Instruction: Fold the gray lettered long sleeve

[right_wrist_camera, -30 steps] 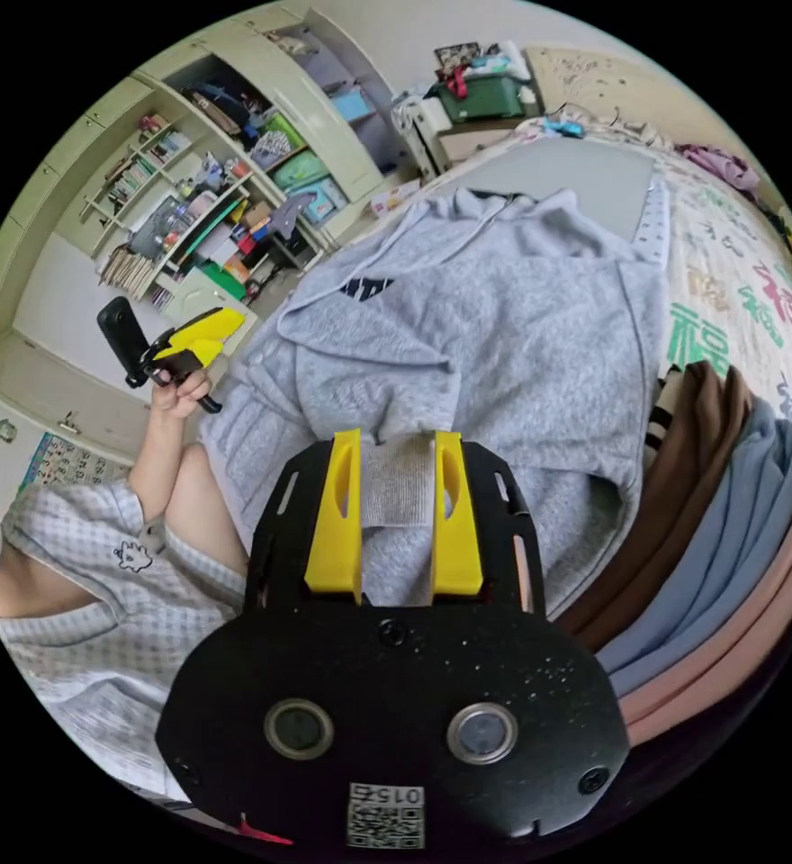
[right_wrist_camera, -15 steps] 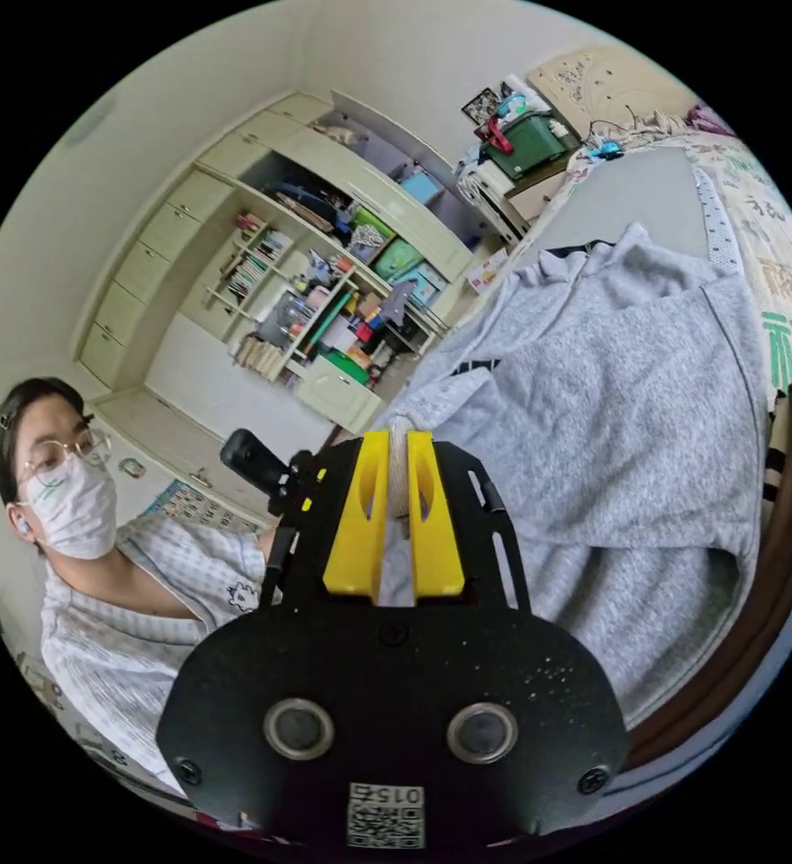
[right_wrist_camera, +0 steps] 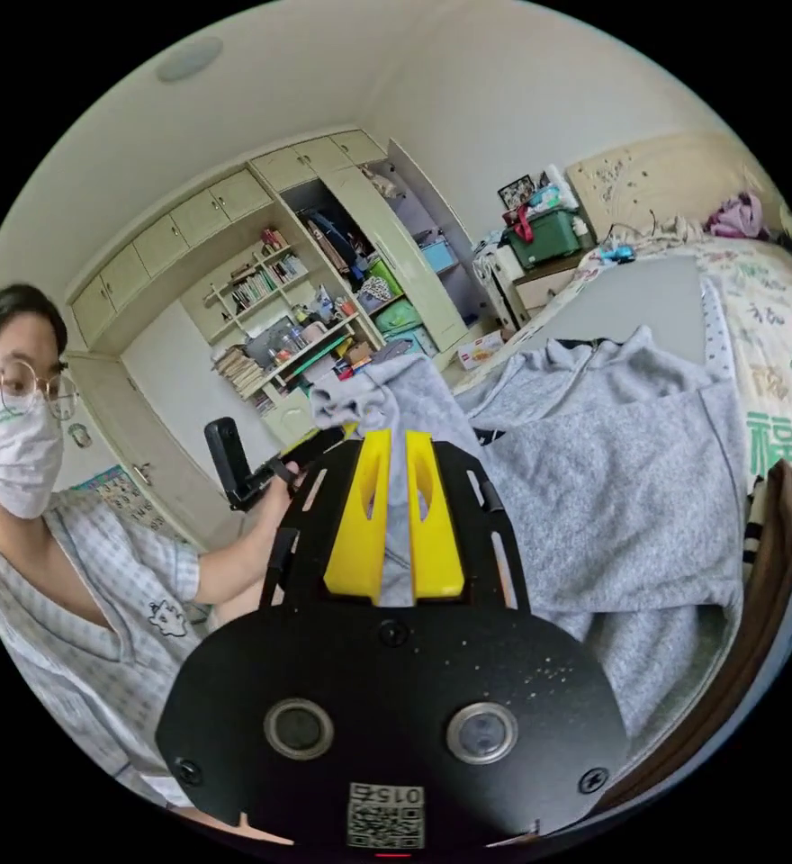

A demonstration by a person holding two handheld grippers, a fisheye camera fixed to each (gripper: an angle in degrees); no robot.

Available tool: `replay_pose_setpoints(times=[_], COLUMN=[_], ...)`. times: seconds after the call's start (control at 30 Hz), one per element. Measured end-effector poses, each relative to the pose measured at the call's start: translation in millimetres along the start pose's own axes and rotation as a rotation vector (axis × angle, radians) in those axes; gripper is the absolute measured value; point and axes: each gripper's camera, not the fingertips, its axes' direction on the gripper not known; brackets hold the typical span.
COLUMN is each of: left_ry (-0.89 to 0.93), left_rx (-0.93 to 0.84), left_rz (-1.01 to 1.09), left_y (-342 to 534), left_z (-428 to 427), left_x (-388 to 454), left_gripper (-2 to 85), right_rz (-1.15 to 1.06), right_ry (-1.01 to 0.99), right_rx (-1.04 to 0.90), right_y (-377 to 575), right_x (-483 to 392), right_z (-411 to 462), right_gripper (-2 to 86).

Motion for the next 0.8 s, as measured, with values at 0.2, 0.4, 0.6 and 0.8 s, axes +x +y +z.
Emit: replay_pose_setpoints(times=[0.2, 0.4, 0.6, 0.8], left_ry=[-0.087, -0.018, 0.035, 0.056], left_rx=[0.095, 0.084, 0.066, 0.055], left_rz=[-0.209, -0.219, -0.252, -0.297], left_y=[0, -2, -5, -8], left_z=[-44, -51, -61, -60], left_x=[-83, -106, -134, -153], left_gripper=[4.7, 4.7, 4.7, 4.7], right_rz=[-0.259, -0.361, -0.295, -0.288], right_ry=[0.07, 0.165, 0.23, 0.323], right_rx=[-0.295, -0.453, -0.591, -0.618], right_y=[26, 52, 54, 45], right_x=[-76, -141, -158, -164], right_z=[97, 205, 291, 323], right_gripper=[10.1, 13.5, 12.7, 8.4])
